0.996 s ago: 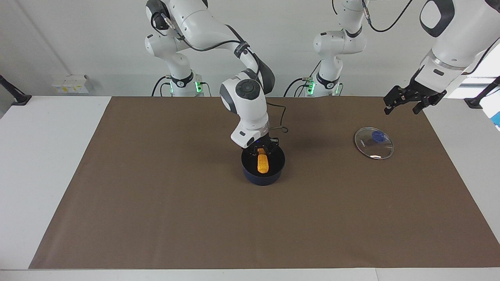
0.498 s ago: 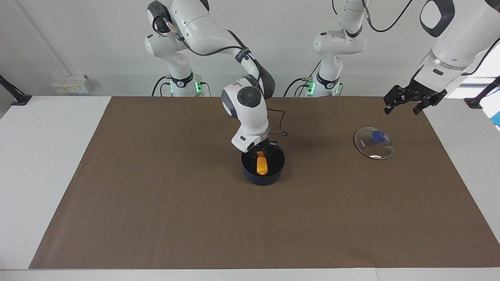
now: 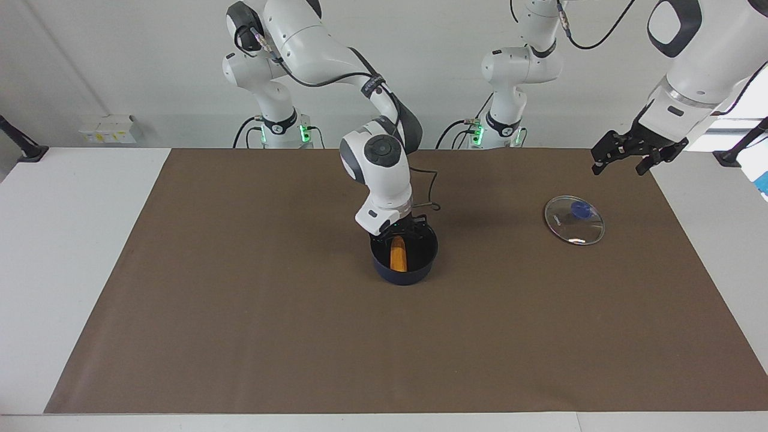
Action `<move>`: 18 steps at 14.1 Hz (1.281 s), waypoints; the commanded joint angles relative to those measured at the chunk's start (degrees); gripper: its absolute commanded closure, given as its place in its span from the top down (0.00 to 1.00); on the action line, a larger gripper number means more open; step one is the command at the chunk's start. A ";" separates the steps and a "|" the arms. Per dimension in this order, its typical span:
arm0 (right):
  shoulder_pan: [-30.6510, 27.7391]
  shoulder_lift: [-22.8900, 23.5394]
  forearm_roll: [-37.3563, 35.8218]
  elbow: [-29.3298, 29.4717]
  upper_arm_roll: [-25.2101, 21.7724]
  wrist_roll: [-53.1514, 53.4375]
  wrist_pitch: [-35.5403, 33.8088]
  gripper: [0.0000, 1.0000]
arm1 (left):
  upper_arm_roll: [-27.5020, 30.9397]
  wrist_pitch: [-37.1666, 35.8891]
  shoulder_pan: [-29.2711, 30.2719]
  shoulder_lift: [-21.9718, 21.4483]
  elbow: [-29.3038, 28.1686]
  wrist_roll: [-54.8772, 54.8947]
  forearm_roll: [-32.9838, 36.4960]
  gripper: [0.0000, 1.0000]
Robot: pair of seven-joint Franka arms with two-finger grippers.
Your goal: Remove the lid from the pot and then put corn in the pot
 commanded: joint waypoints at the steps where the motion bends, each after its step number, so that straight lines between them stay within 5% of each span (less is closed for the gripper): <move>1: -1.14 -1.08 -0.09 -0.03 -0.04 0.26 1.11 1.00 | 0.06 -0.93 0.39 -0.53 -0.14 0.00 0.41 1.00; 18: -23.12 -26.04 -4.92 1.29 -1.62 -6.68 -25.24 1.00 | 0.06 -0.93 0.39 -0.53 -0.14 0.00 0.41 1.00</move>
